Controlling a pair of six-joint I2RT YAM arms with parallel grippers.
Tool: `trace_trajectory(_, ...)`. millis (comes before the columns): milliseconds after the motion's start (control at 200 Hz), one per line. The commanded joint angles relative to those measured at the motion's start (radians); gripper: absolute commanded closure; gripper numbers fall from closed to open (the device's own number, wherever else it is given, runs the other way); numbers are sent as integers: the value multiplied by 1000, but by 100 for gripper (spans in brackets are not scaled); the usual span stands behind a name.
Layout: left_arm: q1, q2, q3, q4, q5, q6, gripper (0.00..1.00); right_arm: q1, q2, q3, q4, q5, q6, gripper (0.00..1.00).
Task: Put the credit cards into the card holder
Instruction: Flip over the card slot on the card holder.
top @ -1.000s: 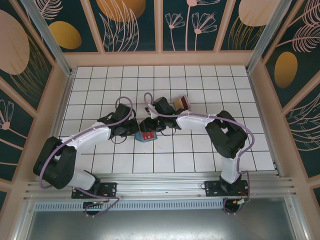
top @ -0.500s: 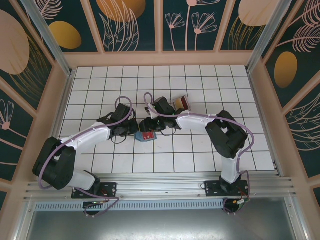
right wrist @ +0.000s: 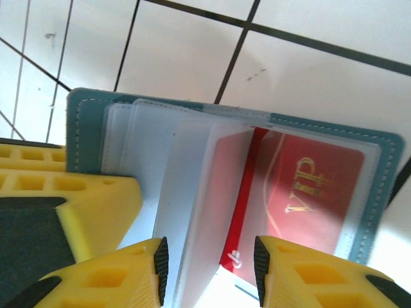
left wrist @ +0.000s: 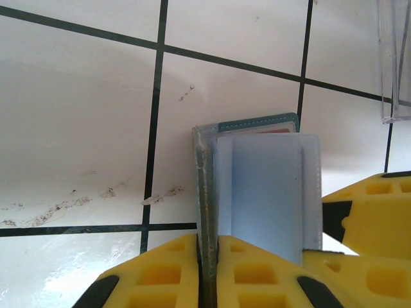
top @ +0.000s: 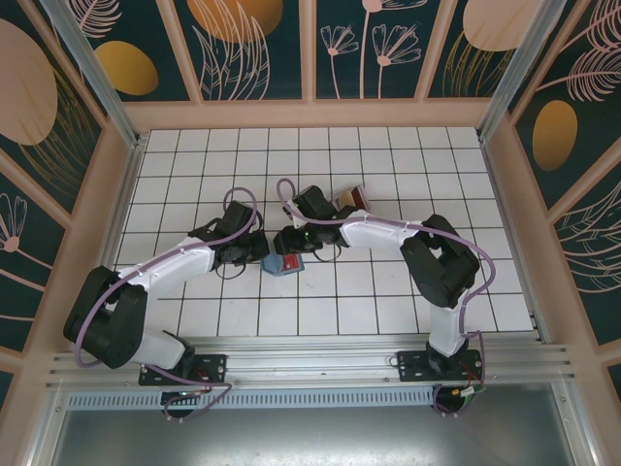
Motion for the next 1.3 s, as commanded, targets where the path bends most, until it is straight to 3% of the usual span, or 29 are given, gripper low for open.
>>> trace_trajectory(0,7,-11,11,-12,-8,10,100,5,9,36,-73,62,-40,58)
trace_trajectory(430,6,-12,-6,-1,-5,5,100,42,56,122,-154,126,-82,58)
trace_trajectory(641,6,-27,-22,4,-9,-1,100,75,61,177,-218,223,-104,57)
trace_trajectory(1016,6,-29,-28,18,-5,-2,100,110,83,231,-280,348,-117,38)
trace_trajectory(1141,7,-43,-50,29,-8,-8,100,115,101,242,-275,327,-116,38)
trace_trajectory(1291,8,-61,-99,61,-14,-27,98,116,120,225,-210,207,-107,38)
